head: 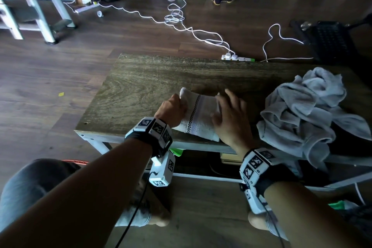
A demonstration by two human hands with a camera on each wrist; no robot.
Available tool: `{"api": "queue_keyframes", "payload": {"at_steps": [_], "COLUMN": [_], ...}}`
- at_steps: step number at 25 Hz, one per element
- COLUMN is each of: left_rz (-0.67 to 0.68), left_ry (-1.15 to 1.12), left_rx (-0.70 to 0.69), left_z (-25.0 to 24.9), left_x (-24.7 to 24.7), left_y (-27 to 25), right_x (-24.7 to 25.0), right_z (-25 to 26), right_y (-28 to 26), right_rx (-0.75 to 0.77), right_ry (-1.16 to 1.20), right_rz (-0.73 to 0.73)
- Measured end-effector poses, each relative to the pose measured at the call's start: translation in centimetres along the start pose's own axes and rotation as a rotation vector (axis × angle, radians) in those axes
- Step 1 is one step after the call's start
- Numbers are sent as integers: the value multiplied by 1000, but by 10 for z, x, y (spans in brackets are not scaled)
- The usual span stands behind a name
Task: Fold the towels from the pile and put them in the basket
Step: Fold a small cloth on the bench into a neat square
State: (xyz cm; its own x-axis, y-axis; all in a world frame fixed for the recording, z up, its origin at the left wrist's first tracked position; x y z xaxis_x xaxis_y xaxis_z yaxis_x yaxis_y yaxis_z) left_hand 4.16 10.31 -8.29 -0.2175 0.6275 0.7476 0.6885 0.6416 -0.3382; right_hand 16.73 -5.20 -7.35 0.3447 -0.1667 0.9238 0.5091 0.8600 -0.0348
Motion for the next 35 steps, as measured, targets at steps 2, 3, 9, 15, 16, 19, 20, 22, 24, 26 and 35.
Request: {"api": "queue_keyframes", "payload": {"at_steps": [2, 3, 9, 15, 16, 19, 20, 22, 24, 26, 35], "left_rz": [43, 38, -334, -26, -3, 47, 34, 23, 76, 84, 85], "left_ry": [125, 187, 336, 457, 472, 454, 450, 438, 461, 520, 324], "left_rx": [-24, -23, -169, -313, -280, -240, -262, -285, -243, -230, -266], "left_z": [-3, -2, -24, -14, -12, -24, -31, -40, -36, -33, -36], "left_x": [8, 11, 26, -32, -31, -32, -36, -46, -58, -60, -57], "left_y": [2, 5, -20, -32, -29, -28, -31, -40, -47, -52, -51], "right_x": [-2, -2, 0, -8, -11, -12, -12, -15, -25, -33, -32], "right_z": [-2, -5, 7, -5, -6, -9, -10, -9, -11, -16, -11], "right_y": [-5, -9, -11, -13, -15, -17, -17, -15, -11, -9, -13], "right_rx": [86, 101, 230, 113, 126, 130, 133, 126, 105, 73, 21], "right_ry": [-99, -99, 304, 445, 454, 456, 455, 415, 316, 245, 138], "right_rz": [49, 69, 203, 182, 209, 254, 255, 255, 258, 278, 292]}}
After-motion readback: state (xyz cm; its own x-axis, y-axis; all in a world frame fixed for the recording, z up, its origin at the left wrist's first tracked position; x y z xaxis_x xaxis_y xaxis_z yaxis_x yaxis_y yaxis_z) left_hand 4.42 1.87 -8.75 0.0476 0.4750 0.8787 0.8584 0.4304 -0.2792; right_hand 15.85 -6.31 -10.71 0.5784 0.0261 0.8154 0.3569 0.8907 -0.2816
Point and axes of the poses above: each hand's wrist, its own y-axis towards the middle knuckle, its own x-axis out of the back of the hand, z = x × y, the point moved 6 cm from there along y, towards the middle knuckle, and after that the axes turned 14 degrees about z, right-handed, at the moved point
